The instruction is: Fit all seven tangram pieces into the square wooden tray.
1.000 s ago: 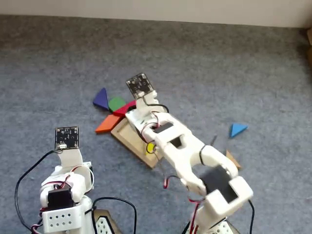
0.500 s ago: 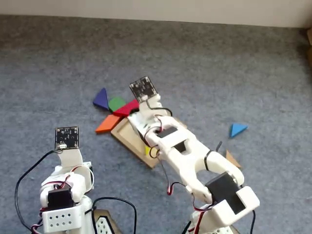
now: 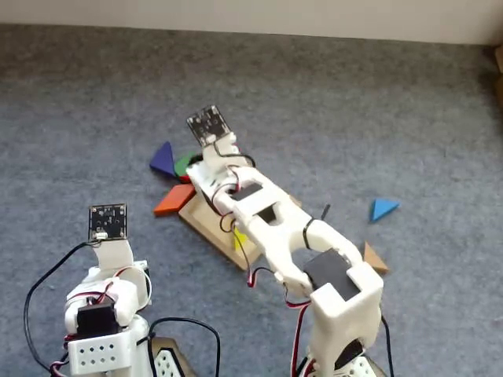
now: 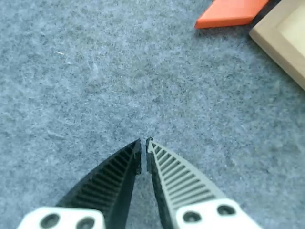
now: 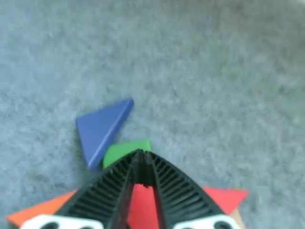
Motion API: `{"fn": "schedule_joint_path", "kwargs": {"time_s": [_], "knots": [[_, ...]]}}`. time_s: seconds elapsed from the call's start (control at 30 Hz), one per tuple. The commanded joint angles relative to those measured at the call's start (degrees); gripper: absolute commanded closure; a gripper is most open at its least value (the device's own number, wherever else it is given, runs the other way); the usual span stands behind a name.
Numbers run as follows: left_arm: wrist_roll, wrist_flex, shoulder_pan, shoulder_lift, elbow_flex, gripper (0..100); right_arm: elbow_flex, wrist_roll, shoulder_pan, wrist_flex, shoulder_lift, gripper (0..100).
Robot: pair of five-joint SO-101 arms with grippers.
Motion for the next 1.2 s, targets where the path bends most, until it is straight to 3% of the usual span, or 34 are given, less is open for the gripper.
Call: {"fn": "schedule_joint_path", "kwargs": {"time_s": [0.0, 0.27, 0.77, 0.97, 1.17], "knots": [[0.00, 0.18, -0.40, -1.89, 1.10, 96, -5.14, -0.53, -0.75, -0.40, 0.92, 99.3], [0.00, 0.18, -0.40, -1.89, 1.10, 96, -1.36, -0.09, -0.92, 1.80, 5.05, 99.3], [0.00, 0.18, -0.40, -1.89, 1.10, 96, 31.34, 0.09, -5.85, 3.03, -25.63, 99.3], [0.00, 0.18, -0.40, -1.89, 1.10, 96, 35.21, 10.29, -5.41, 3.38, -30.29, 99.3], [0.00, 0.18, -0.40, -1.89, 1.10, 96, 34.86, 11.87, -4.88, 19.56, -31.16, 99.3]]}}
